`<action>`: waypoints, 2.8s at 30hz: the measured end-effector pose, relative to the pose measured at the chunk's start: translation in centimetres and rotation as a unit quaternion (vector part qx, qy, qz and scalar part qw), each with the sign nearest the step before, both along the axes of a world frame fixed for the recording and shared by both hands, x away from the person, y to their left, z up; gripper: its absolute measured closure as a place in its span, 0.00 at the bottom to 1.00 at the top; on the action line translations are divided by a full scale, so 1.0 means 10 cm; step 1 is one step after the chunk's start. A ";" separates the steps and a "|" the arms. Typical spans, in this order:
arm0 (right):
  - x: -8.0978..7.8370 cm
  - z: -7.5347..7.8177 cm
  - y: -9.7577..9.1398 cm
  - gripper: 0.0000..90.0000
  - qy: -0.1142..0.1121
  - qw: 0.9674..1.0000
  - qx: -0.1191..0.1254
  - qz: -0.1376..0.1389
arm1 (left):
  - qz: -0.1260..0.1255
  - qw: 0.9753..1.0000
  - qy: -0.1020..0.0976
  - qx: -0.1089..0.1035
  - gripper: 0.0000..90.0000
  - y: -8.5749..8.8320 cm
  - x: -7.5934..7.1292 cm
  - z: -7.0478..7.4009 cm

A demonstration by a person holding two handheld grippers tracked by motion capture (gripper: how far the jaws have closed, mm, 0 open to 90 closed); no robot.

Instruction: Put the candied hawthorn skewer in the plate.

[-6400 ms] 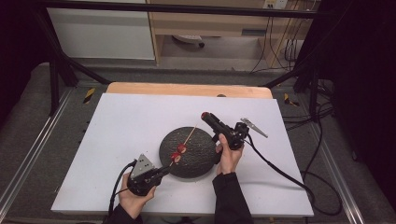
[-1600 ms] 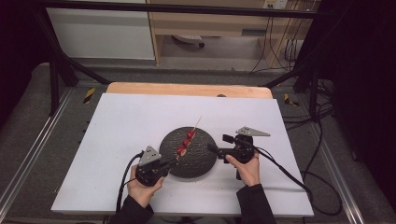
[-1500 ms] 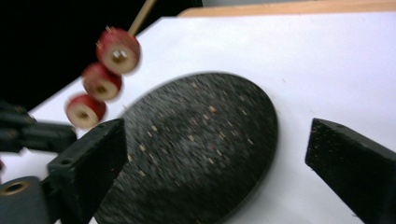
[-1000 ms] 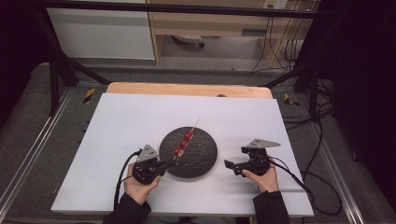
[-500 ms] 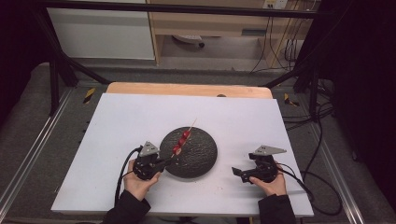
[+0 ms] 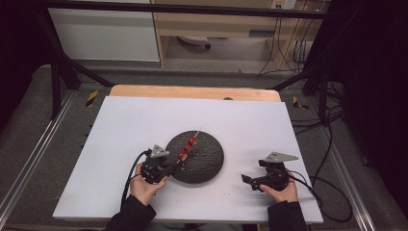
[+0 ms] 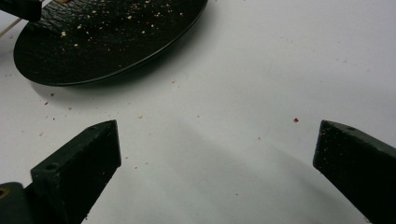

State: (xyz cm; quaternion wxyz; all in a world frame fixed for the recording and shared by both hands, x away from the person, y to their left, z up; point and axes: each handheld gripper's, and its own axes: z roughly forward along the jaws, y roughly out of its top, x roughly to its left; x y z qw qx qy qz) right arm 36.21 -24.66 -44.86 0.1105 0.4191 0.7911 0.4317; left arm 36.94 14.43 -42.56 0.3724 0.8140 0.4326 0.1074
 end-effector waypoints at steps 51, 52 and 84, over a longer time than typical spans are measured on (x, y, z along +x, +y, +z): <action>-0.01 -0.01 -0.03 0.01 0.002 1.000 0.008 -0.004 | -0.077 0.996 -0.041 0.012 0.12 0.37 -0.11 0.10; -0.01 -0.01 -0.03 0.01 0.001 1.000 0.007 -0.004 | -0.070 0.997 -0.041 0.017 0.11 0.41 -0.11 0.10; -0.02 -0.06 0.00 0.01 0.010 1.000 -0.014 0.010 | -0.021 0.998 -0.062 -0.005 0.08 1.37 -0.27 -0.28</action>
